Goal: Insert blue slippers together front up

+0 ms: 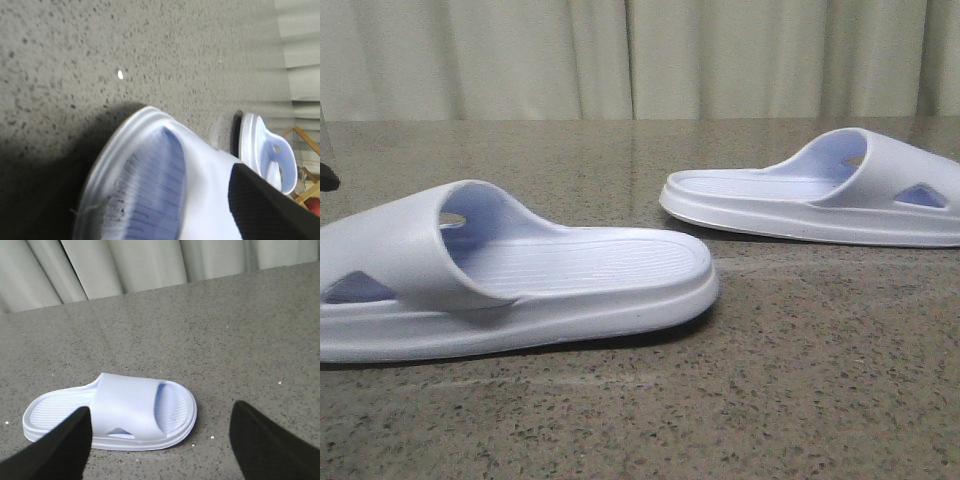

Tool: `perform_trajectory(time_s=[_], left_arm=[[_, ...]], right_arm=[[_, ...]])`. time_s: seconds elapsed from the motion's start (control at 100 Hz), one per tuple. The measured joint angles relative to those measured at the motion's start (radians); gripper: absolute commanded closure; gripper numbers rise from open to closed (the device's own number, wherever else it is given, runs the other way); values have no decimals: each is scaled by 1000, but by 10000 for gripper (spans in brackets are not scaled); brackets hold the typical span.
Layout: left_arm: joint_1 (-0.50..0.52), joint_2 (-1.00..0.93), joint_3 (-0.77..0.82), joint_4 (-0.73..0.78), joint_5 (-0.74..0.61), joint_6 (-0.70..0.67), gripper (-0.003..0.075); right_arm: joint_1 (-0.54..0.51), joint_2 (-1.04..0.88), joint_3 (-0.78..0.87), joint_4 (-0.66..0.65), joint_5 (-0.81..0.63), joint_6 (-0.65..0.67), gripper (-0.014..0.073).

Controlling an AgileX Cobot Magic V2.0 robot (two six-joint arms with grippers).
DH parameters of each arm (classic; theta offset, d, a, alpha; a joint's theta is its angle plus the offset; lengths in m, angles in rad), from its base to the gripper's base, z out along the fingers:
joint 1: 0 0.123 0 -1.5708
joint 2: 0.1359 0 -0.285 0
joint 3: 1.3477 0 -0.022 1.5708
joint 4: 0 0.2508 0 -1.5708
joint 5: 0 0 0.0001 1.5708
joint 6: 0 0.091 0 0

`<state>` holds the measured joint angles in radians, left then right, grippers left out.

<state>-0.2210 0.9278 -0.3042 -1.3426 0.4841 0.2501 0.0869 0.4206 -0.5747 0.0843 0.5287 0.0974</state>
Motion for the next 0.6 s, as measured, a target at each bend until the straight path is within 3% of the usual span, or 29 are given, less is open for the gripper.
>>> perform_trajectory(time_s=[0.51,0.6], left_arm=[[0,8,6,39,35,11,673],[0,8,4,41,39,13,704]], right_arm=[[0,0,0,9,0,0,96],[0,0,0,9,0,0,96]])
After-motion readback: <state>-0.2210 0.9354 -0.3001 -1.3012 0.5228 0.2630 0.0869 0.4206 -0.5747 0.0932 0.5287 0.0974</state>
